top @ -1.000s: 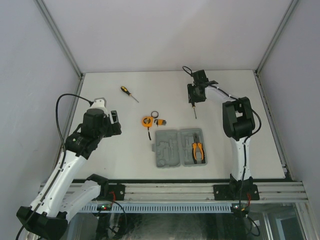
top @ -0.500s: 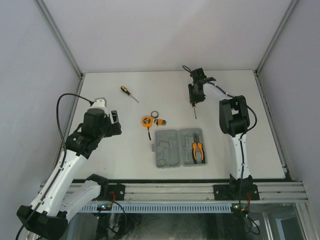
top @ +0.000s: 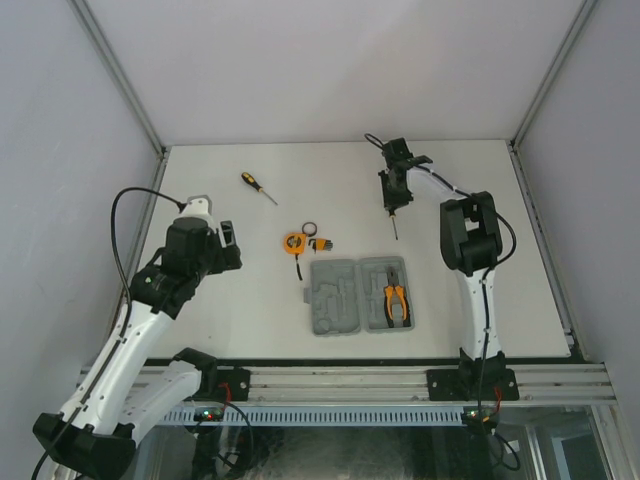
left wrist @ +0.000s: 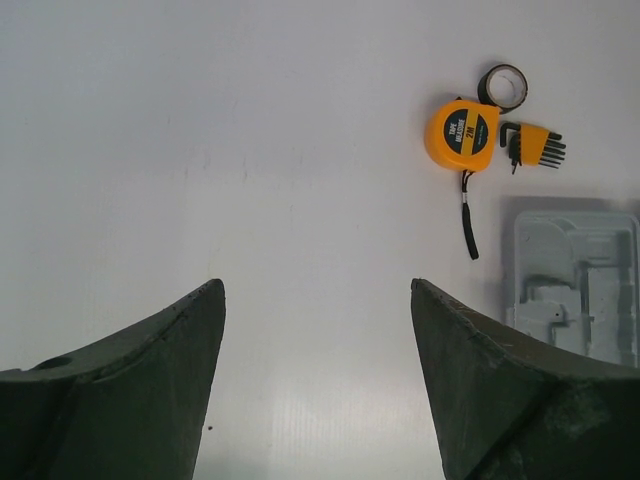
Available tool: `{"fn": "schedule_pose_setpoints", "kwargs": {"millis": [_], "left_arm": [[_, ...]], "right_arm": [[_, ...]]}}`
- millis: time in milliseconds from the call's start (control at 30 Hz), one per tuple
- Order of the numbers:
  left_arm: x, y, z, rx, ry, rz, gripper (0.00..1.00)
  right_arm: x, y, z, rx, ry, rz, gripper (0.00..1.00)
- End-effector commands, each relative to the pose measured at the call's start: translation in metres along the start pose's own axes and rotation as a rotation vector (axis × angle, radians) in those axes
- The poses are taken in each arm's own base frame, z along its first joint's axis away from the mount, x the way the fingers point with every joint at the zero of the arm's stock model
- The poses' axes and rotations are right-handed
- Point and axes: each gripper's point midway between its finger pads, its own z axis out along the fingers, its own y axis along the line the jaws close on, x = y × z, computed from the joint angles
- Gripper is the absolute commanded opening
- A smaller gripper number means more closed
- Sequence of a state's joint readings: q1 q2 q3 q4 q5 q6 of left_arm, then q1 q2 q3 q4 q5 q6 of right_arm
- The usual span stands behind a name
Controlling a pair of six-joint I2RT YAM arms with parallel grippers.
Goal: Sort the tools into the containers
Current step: Pick up the screwdriver from the center of the board.
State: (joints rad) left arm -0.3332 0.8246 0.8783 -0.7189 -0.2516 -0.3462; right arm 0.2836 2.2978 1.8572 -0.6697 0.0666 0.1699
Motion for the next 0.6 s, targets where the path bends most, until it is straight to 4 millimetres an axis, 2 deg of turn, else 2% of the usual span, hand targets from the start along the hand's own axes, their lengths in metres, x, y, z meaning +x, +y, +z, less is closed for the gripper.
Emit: {"fn": "schedule_pose_setpoints", "kwargs": {"millis": [0,167,300,333,400,567], "left_arm": [[-0.007,-0.003,-0.002,0.031,-0.045,0.008,0.78],[-0.010,-0.008,-0.010,0.068,-0.061,-0.013,0.78],[-0.013,-0.016,-0.018,0.117,-0.079,-0.051,0.78],[-0.014,-0.019,-0.021,0.134,-0.084,-0.064,0.78],[-0.016,-0.024,-0.024,0.169,-0.097,-0.090,0.77],[-0.018,-0.041,-0.031,0.274,-0.128,-0.151,0.77]], "right_arm": [[-0.044,-0.006,-0.061,0.012,-0.169,-0.002,0.00],[-0.057,-0.004,-0.101,-0.014,-0.244,0.010,0.00],[-0.057,0.005,-0.136,-0.085,-0.306,0.047,0.00],[-0.048,0.010,-0.139,-0.118,-0.300,0.056,0.00],[-0.044,0.022,-0.162,-0.190,-0.356,0.088,0.00],[-0.014,0.056,-0.197,-0.356,-0.443,0.163,0.00]]}}
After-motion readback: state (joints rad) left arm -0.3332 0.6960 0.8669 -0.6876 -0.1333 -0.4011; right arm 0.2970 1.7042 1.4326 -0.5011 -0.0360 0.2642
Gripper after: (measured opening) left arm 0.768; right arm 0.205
